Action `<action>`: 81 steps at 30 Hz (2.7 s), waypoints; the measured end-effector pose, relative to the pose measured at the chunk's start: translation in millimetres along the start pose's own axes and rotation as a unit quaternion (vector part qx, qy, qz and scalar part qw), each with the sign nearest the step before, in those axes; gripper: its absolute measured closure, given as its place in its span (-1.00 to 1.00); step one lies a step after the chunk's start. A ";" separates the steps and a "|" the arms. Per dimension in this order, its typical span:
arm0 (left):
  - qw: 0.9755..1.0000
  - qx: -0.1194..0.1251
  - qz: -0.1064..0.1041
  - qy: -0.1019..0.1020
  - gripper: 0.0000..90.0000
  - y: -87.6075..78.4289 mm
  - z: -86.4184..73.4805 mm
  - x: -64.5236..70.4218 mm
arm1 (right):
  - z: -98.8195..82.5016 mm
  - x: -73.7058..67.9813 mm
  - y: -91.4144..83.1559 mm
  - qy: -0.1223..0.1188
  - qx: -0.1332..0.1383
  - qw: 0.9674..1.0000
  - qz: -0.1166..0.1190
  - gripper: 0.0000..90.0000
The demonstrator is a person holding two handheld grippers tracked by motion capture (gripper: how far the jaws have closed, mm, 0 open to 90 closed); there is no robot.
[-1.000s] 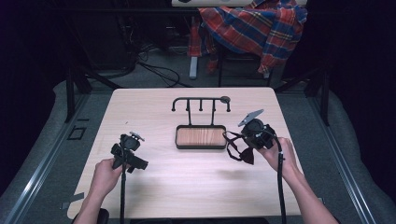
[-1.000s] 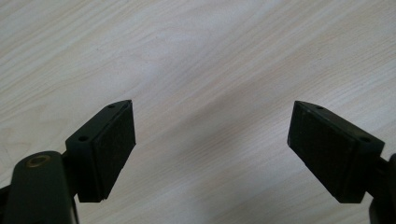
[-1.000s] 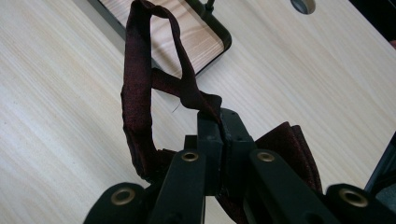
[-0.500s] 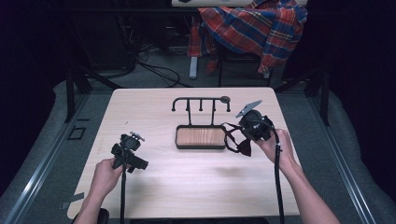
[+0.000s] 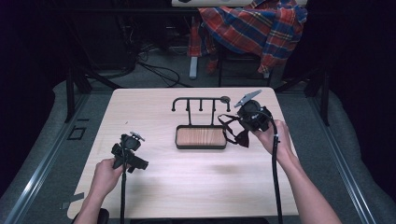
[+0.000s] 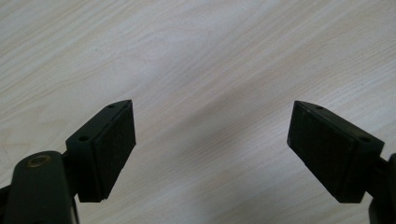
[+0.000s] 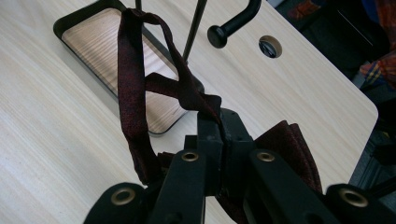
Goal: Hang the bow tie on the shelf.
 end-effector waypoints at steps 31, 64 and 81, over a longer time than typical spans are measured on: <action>1.000 -0.004 0.001 0.002 -0.66 0.5 0.0 1.1 | 36.6 19.6 -1.1 0.039 0.027 0.999 -0.003 0.96; 1.000 -0.004 0.002 0.005 -0.66 0.7 0.2 1.1 | 27.6 35.3 59.2 0.140 -0.013 0.989 0.043 0.95; 1.000 -0.004 0.002 0.006 -0.66 0.5 0.5 1.6 | 15.5 29.4 81.2 0.199 -0.008 0.972 0.127 0.91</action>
Point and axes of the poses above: each handheld gripper's, and its own axes: y roughly forward along the jaws, z roughly out of its top, x roughly to its right, the point moved 4 cm from there along y, roughly forward along the jaws, and after that the axes turned 11 degrees about -x, right-handed, at the moved point
